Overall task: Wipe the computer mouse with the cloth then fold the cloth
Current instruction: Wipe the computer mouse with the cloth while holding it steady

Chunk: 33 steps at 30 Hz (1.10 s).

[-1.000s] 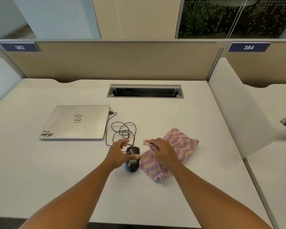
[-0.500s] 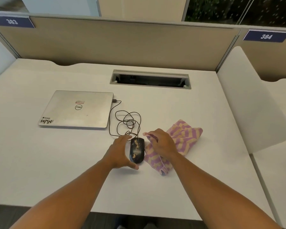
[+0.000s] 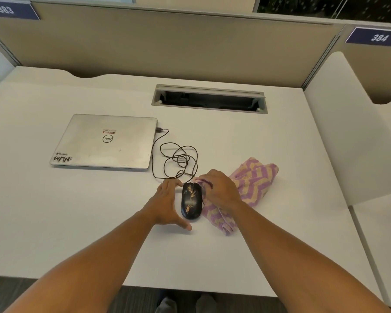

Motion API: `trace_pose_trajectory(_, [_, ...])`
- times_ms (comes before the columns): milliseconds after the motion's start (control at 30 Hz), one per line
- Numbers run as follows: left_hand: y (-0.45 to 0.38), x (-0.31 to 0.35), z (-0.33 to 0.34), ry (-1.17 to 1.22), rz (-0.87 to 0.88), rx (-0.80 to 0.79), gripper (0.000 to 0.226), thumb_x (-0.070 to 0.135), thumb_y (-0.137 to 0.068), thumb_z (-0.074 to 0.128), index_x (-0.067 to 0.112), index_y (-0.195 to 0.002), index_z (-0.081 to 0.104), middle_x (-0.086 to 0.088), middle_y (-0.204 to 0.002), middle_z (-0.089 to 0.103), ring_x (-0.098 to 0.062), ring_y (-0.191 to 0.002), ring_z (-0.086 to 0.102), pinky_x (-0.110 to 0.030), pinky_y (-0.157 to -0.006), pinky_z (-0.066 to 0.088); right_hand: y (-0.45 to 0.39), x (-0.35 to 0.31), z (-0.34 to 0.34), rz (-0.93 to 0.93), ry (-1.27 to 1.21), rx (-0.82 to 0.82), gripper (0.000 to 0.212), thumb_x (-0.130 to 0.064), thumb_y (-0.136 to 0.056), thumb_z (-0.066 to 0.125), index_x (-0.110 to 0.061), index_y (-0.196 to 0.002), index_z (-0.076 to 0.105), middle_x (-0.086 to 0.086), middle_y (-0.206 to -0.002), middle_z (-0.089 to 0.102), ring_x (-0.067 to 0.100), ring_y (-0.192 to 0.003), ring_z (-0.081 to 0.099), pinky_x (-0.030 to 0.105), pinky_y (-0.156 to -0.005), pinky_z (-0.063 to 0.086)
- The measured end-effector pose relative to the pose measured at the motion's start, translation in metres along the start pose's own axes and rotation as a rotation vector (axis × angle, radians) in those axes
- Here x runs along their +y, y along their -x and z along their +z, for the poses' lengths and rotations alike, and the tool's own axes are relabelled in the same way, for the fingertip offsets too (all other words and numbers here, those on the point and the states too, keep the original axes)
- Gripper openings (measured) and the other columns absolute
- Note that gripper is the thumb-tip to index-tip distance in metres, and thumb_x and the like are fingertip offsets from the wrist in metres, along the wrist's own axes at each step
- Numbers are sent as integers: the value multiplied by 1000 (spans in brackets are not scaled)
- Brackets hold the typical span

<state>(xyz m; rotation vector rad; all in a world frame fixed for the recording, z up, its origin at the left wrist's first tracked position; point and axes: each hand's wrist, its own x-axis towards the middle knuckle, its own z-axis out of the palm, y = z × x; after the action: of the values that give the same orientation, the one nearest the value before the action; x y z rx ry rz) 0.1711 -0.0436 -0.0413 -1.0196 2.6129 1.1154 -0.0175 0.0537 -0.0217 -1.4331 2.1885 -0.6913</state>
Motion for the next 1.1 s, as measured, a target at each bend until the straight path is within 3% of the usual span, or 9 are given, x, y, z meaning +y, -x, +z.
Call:
trace_pose_trajectory(200, [-1, 1, 0, 4, 8, 7, 135, 77, -30, 85, 34, -142, 23, 17, -144, 24, -16, -134, 25, -43, -110, 39, -5, -1, 4, 4, 12, -18, 28, -18, -94, 51, -26, -112, 71, -3, -100, 63, 18, -99, 55, 37, -84, 48])
trace_pose_trajectory(333, [-5, -3, 4, -45, 47, 8, 144, 78, -34, 84, 31, -151, 14, 13, -155, 16, -14, -146, 14, -44, -124, 4, -11, -5, 8, -37, 80, -52, 27, -21, -95, 52, -26, -114, 70, -3, -103, 61, 18, -101, 53, 36, -85, 47])
trace_pose_trajectory(500, [-7, -10, 11, -80, 49, 21, 147, 81, -39, 81, 31, -156, 8, 12, -165, -3, -15, -151, -13, -42, -123, -7, -21, -8, 14, -63, 169, -103, 27, -21, -96, 50, -24, -114, 71, 0, -106, 58, 21, -102, 50, 39, -83, 46])
trace_pose_trajectory(800, [-9, -12, 15, -91, 60, 29, 141, 84, -46, 75, 33, -158, 7, 9, -167, -8, -10, -150, -23, -46, -118, -22, -30, -13, 19, -69, 241, -209, 32, -7, -87, 55, -19, -113, 70, 2, -109, 50, 21, -103, 46, 39, -81, 49])
trace_pose_trajectory(967, [-8, -13, 17, -133, 55, 18, 142, 87, -46, 72, 32, -158, 4, 8, -166, -13, -7, -145, -31, -46, -115, -27, -35, -9, 9, -51, 30, -339, 18, 3, -84, 58, -7, -93, 71, -12, -89, 55, 14, -92, 55, 36, -77, 51])
trace_pose_trajectory(1100, [-9, -12, 18, -162, 48, 6, 145, 90, -45, 69, 36, -157, -5, 6, -166, -15, -11, -146, -32, -47, -114, -28, -42, -11, -1, -94, 90, -275, 25, -5, -91, 55, -12, -108, 73, 4, -105, 61, 19, -99, 55, 28, -80, 44])
